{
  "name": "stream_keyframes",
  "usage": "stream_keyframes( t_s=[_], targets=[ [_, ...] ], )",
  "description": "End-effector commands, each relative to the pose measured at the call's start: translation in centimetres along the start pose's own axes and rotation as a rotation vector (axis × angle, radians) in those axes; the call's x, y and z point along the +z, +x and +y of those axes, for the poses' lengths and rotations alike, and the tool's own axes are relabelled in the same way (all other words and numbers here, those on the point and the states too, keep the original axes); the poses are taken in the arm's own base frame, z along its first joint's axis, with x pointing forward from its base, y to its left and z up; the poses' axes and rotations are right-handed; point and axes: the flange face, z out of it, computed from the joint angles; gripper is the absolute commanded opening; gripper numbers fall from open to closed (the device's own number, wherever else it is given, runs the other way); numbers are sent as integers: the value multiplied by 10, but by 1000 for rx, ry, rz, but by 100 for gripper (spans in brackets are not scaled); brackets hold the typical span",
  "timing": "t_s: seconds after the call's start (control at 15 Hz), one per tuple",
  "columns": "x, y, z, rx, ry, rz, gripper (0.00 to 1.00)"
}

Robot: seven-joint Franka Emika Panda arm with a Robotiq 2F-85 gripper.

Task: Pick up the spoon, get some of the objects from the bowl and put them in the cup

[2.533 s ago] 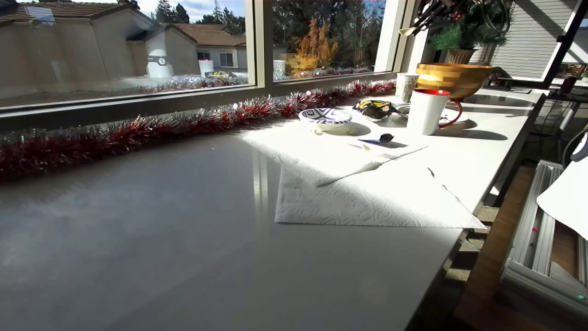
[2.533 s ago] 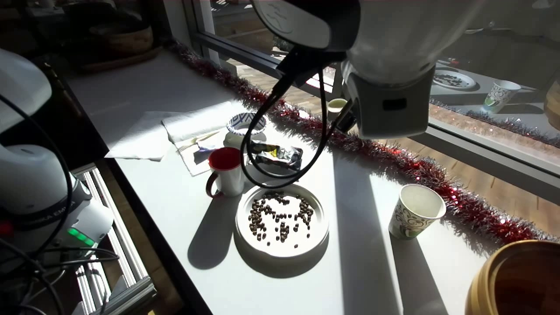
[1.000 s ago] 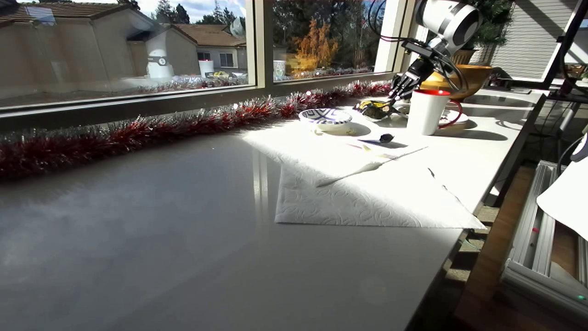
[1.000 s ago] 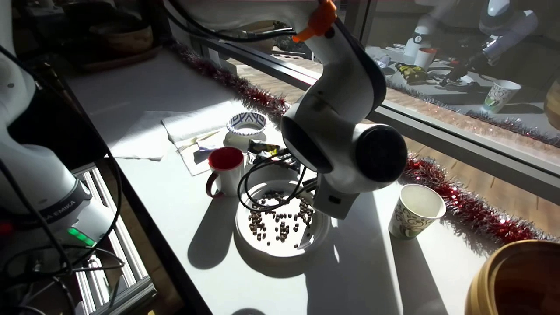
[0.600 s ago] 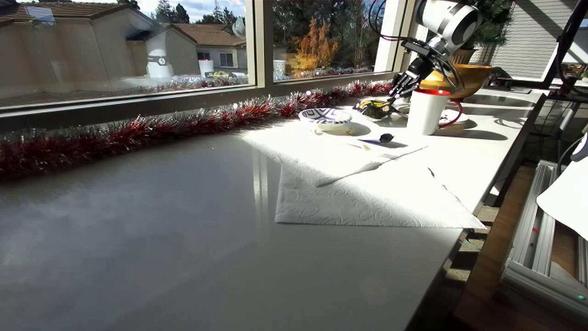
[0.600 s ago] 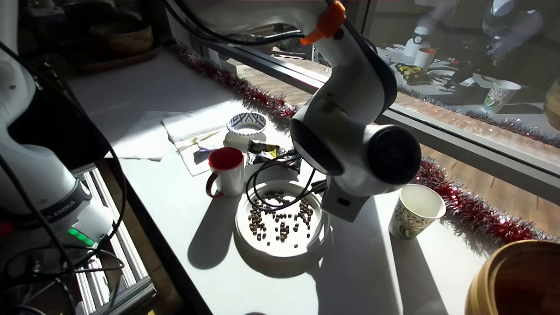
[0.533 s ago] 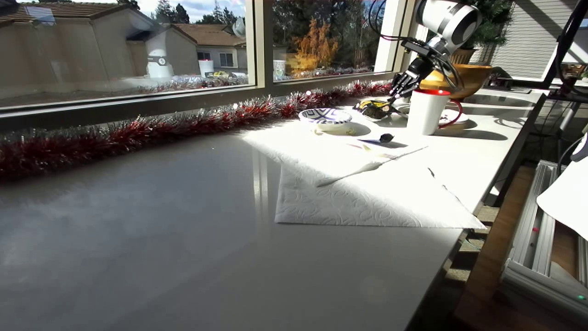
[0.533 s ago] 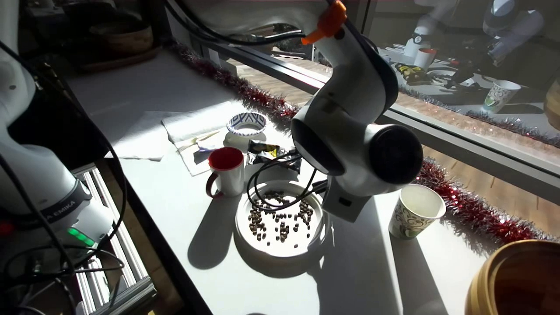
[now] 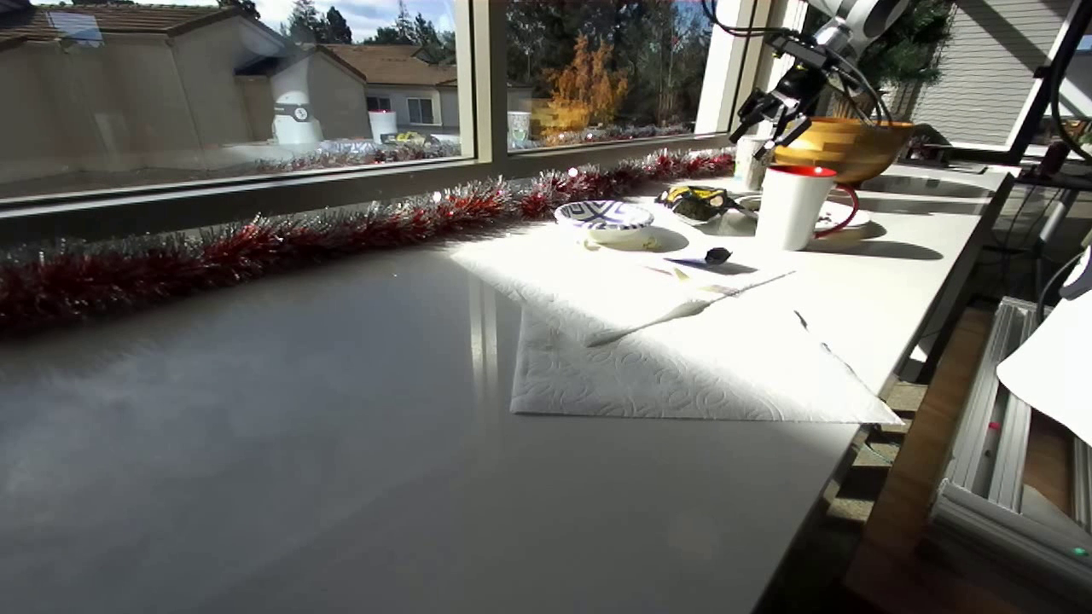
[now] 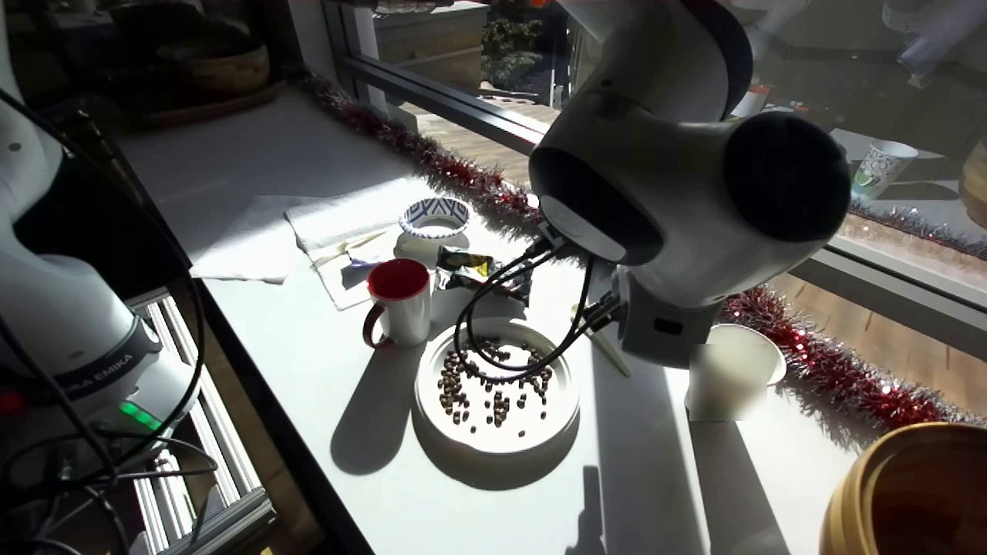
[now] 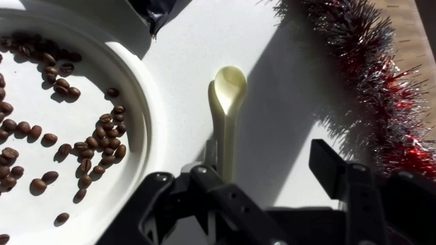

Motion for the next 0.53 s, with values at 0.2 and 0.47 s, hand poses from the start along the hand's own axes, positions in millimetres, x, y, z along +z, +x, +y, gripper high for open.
stream_keyframes(
  t_s=[0.2, 0.47],
  targets=[
    [-132, -67, 18, -359, -34, 120, 100],
    [-180, -126, 30, -569, -89, 192, 100]
  ],
)
